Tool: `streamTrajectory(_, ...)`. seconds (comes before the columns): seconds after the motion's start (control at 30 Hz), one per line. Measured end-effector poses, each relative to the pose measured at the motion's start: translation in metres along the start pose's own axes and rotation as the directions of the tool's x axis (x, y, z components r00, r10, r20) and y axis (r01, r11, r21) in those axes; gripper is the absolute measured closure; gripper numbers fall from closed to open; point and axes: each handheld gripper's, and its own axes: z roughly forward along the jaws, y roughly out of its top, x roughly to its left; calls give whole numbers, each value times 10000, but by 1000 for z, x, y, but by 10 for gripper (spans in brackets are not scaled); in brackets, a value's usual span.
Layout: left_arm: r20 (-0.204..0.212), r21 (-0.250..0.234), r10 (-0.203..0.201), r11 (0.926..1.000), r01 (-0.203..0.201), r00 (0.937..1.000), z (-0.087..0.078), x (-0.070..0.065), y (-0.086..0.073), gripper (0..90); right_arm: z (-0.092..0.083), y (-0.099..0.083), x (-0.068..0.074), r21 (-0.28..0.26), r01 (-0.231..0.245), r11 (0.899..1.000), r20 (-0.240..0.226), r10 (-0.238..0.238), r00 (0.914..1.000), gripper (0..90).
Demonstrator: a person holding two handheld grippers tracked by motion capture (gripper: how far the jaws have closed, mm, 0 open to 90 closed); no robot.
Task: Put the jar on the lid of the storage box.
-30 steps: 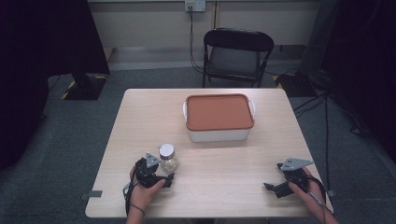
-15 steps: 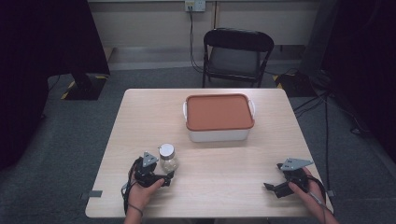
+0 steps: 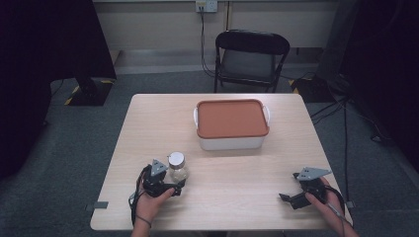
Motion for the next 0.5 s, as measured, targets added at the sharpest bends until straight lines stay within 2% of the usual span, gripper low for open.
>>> streamTrajectory(0.5,-55,-207,-131,9997,130,9999,2,0,7,38,0,0,0,-2,0,10000,1,0,10000,0)
